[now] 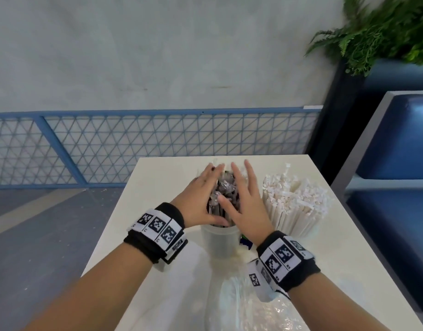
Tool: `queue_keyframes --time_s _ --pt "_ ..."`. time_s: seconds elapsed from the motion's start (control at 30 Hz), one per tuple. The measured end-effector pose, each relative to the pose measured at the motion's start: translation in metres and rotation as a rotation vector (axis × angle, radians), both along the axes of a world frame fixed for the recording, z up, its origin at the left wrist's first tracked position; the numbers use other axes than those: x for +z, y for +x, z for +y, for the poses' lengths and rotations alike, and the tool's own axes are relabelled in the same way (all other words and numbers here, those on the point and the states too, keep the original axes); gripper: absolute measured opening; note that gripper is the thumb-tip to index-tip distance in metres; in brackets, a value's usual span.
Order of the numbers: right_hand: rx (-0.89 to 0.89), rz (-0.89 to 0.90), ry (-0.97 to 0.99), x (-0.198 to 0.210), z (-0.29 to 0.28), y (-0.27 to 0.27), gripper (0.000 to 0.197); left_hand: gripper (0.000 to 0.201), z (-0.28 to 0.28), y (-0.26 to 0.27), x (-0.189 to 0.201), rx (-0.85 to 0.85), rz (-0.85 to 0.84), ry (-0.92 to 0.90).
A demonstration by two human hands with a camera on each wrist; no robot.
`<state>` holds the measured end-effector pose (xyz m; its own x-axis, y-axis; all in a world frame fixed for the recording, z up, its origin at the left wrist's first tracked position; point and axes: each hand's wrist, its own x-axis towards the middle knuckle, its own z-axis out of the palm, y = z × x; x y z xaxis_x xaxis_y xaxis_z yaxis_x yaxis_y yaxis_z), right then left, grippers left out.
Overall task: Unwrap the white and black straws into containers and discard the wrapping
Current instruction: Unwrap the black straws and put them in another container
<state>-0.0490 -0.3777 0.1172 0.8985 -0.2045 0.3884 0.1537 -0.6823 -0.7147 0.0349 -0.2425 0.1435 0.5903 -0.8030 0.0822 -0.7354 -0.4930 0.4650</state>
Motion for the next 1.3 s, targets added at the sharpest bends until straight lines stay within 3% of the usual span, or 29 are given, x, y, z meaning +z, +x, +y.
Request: queue_keyframes --time_s 0.1,0.2,0.33,0.4,0.53,0.67,0.77,0.87,0.97,1.1,1.2,1.3 --pt "-0.007 0.019 0.255 -0.001 -0.002 -0.008 0.102 0.136 0.009 0.004 -0.006 0.083 0.185 -0.285" --pt "0.055 0.154 0.377 -0.008 -0.004 -0.005 0.115 0.132 0.01 0.008 -0.024 0.148 0.392 -0.365" --pt "0.036 0.115 0.344 -0.008 -0.005 0.004 0.083 0.09 -0.003 0.005 -0.035 0.213 0.496 -0.448" --pt "-0.006 0.053 0.342 -0.006 -0.005 0.005 0.068 0.077 -0.009 0.004 -0.032 0.273 0.475 -0.534" --pt "0.021 -0.076 0.395 0.006 -0.005 0.001 0.052 0.07 -0.013 0.0 -0.011 0.284 0.363 -0.65" --pt "0.006 -0.207 0.368 0.024 -0.003 -0.002 0.061 0.076 -0.012 -0.005 0.003 0.204 0.418 -0.765" --pt "0.006 -0.193 0.322 0.026 0.002 -0.007 0.07 0.096 -0.005 -0.008 -0.004 0.186 0.433 -0.659" --pt "-0.035 -0.244 0.214 0.016 0.004 -0.019 0.06 0.101 0.002 -0.02 -0.01 0.253 0.372 -0.561" --pt "-0.1 -0.412 0.148 0.007 0.004 -0.036 0.031 0.088 0.007 -0.042 -0.013 0.383 0.184 -0.673" --pt "-0.071 -0.477 0.138 -0.006 0.004 -0.062 0.015 0.041 0.001 -0.089 -0.031 0.589 -0.093 -0.925" --pt "-0.013 -0.353 0.076 -0.03 -0.004 -0.082 0.012 0.016 -0.014 -0.118 -0.055 0.509 -0.031 -0.799" --pt "-0.045 -0.034 -0.07 -0.063 -0.022 -0.102 0.014 0.016 -0.03 -0.131 -0.084 0.294 0.138 -0.412"
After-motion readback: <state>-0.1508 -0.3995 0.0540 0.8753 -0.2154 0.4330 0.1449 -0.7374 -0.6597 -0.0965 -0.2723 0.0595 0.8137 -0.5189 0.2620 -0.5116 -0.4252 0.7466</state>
